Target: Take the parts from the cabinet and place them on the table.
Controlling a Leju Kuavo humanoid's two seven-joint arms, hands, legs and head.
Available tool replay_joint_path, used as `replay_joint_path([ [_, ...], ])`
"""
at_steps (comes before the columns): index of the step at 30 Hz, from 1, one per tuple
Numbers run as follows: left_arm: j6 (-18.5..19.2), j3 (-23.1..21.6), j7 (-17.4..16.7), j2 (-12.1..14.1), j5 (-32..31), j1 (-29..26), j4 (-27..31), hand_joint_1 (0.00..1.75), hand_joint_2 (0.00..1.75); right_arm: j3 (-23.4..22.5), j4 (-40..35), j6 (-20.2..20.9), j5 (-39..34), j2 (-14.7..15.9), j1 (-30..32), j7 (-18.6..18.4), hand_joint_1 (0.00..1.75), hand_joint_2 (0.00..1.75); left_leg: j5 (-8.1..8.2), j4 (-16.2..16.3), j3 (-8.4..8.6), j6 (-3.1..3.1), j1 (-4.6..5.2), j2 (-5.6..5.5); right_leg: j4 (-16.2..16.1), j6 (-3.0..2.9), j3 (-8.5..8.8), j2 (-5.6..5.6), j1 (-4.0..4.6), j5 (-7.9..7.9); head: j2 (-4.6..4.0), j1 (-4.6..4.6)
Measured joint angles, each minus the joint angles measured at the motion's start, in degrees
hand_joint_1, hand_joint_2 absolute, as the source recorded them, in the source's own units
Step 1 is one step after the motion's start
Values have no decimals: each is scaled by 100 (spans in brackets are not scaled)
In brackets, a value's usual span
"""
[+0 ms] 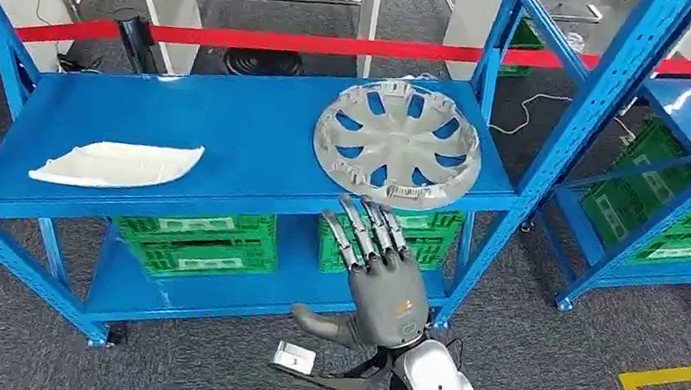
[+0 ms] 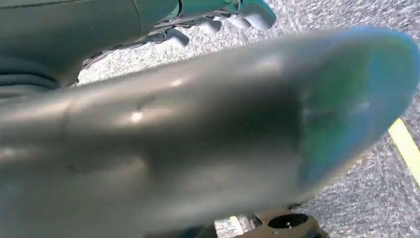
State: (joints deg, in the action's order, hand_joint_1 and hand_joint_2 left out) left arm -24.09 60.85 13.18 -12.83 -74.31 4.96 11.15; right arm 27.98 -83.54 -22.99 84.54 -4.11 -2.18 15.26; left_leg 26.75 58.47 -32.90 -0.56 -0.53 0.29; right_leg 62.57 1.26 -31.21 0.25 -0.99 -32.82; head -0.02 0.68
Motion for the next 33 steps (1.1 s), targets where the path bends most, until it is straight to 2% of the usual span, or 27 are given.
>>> replay_joint_path([
  [1, 15, 0, -4, 0, -4, 4, 0, 0, 0, 2, 0, 0, 4, 0, 6, -20, 0, 0, 21, 0, 7, -22, 3, 0, 427, 14, -247, 0, 4, -191, 0, -9],
  [2, 28, 0, -18, 0, -7, 3, 0, 0, 0, 2, 0, 15, 9, 0, 28, -35, 0, 0, 55, 2, 16, -48, 18, 0, 944, 24, -571, 0, 4, -386, 0, -11],
  [3, 28, 0, -17, 0, -6, -5, 0, 0, 0, 2, 0, 24, 15, 2, 50, -44, 0, 0, 85, 4, 30, -55, 31, -1, 1317, 25, -837, 0, 4, -463, 0, -11],
  [4, 31, 0, -17, 2, -9, -9, 0, 0, 0, 2, 0, 26, 15, 2, 66, -59, 0, 0, 119, 5, 61, -55, 41, -7, 1421, 17, -980, 0, 4, -383, 0, -13],
  [5, 31, 0, -15, 2, -9, -11, 0, 0, 0, 2, 0, 31, 17, 2, 73, -59, 0, 0, 154, 4, 105, -54, 49, -15, 1249, -2, -966, 0, 7, -172, 0, -13],
  [7, 31, 0, 9, -9, -7, -11, -2, 0, 0, 2, 0, 31, 17, 2, 71, -61, 0, 0, 234, 4, 231, -39, 58, -27, 322, -71, -613, -1, 33, 466, 0, -17],
  [8, 31, 0, 11, -15, -7, -8, -2, 0, 0, 2, 0, 31, 17, 2, 69, -61, 0, 0, 279, 2, 262, -24, 58, -26, -183, -133, -411, -17, 60, 722, 0, -20],
  [9, 31, 0, 9, -15, -7, 0, -2, 0, 0, 2, 4, 35, 17, 2, 66, -61, 0, 0, 336, 15, 273, 21, 97, -25, -310, -164, -348, -38, 105, 577, 0, -13],
  [10, 31, 0, 2, -13, -7, 6, 0, 0, 0, 2, 4, 33, 17, 0, 64, -61, 0, 0, 365, -3, 275, 58, 87, -37, -329, -159, -332, -41, 104, 568, 0, -13],
  [12, 31, 0, 2, -13, -4, 14, 0, 0, 0, 2, 4, 33, 17, 2, 65, -61, 0, 0, 394, -56, 329, 114, 72, -22, -334, -196, -320, -17, 116, 533, 0, -15],
  [13, 31, 0, 0, -13, -6, 27, 2, 0, 0, 2, 4, 33, 17, 0, 64, -61, 0, 0, 427, -68, 373, 156, 99, 0, -384, -224, -248, 4, 82, 533, 0, -11],
  [14, 31, 0, 2, -9, -6, 26, 9, 0, 0, 2, 7, 33, 20, -9, 68, -59, 0, 0, 451, -3, 411, 187, 73, -15, -436, -249, -161, 3, 49, 538, 0, -20],
  [15, 31, 0, 0, -9, -4, 31, 9, 0, 0, 2, 7, 33, 17, -9, 59, -59, 0, 0, 561, 240, 294, 207, 79, -19, -450, -300, -108, -5, 37, 507, 0, 26],
  [17, 31, 0, -22, -9, -7, 30, 7, 0, 0, 2, 24, 35, 20, -9, 42, -55, 0, 0, 900, 1132, -253, 263, 40, -24, -450, -335, -31, -16, 34, 428, 0, 22],
  [18, 31, 0, -24, -9, -6, 20, 7, 0, 0, 2, 42, 35, 17, -9, 45, -50, 0, 0, 1005, 1541, -537, 286, 27, -24, -450, -337, 5, -14, 34, 380, 2, 18],
  [19, 31, 0, -33, -9, -6, 3, 4, 0, 0, 2, 61, 39, 17, -9, 46, -50, 0, 0, 968, 1763, -750, 305, 15, -24, -450, -334, 58, -2, 33, 333, 0, 20],
  [20, 31, 0, -33, -9, -6, -7, 4, 0, 0, 2, 76, 39, 17, -9, 46, -48, 0, 0, 769, 1683, -807, 315, 4, -24, -450, -320, 130, 8, 27, 279, 0, 20],
  [21, 31, 0, -35, -9, -4, -8, 4, 0, 0, 2, 85, 39, 17, -9, 45, -42, 0, 0, 449, 1346, -726, 313, -3, -23, -450, -301, 216, 20, 19, 218, 0, 18],
  [23, 31, 0, -33, 0, -4, -6, 4, 0, 0, 2, 90, 39, 17, -9, 37, -39, 0, 0, -253, 320, -379, 297, -6, -20, -450, -248, 396, 20, 0, 81, 0, 20],
  [24, 31, 0, -37, 2, -4, -17, 0, 0, 0, 2, 96, 39, 17, -11, 27, -39, 0, 0, -206, 147, -272, 282, 8, -26, -460, -210, 417, 19, 7, 29, 2, 15],
  [25, 31, 0, -35, 0, -4, 1, 0, 0, 0, 2, 101, 40, 15, -9, 12, -42, 0, 0, -146, 62, -212, 224, 38, -32, -454, -153, 427, 37, 27, -29, 0, 42],
  [26, 31, 0, -35, 0, -7, 4, 0, 0, 0, 2, 103, 39, 13, -9, 4, -42, 0, 0, -130, 64, -212, 186, 37, -29, -505, -127, 454, 29, 22, -31, 0, 2],
  [27, 31, 0, -37, 0, -7, -2, 0, 0, 0, 2, 107, 39, 13, -9, 4, -39, 0, 0, -121, 55, -217, 148, 39, -29, -476, -85, 511, 32, 33, 10, 0, 4],
  [28, 31, 0, -37, 0, -7, -1, 0, 0, 0, 2, 114, 37, 9, -9, -2, -48, 0, 0, -105, 49, -199, 108, 39, -38, -461, -68, 510, 30, 27, 32, 0, 6],
  [30, 28, 0, -41, -7, -28, 4, 0, 0, 0, 2, 125, 35, -4, -7, -27, -61, 0, 0, -83, -26, -94, 40, 3, -41, -54, -32, 279, 7, 16, 34, 0, -11],
  [31, 28, 0, -31, -11, -33, 12, 0, 0, 0, 2, 133, 35, -22, -7, -51, -68, 0, 0, -66, -32, -73, 13, 3, -40, 318, -13, 37, 0, 18, -68, 0, -28],
  [33, 31, -2, -15, -13, -52, 18, 0, 0, 0, -13, 164, 35, -48, -7, -55, -101, 0, 0, -13, -30, -42, -19, 9, -40, 1072, 23, -539, 0, 18, -422, 0, -35],
])
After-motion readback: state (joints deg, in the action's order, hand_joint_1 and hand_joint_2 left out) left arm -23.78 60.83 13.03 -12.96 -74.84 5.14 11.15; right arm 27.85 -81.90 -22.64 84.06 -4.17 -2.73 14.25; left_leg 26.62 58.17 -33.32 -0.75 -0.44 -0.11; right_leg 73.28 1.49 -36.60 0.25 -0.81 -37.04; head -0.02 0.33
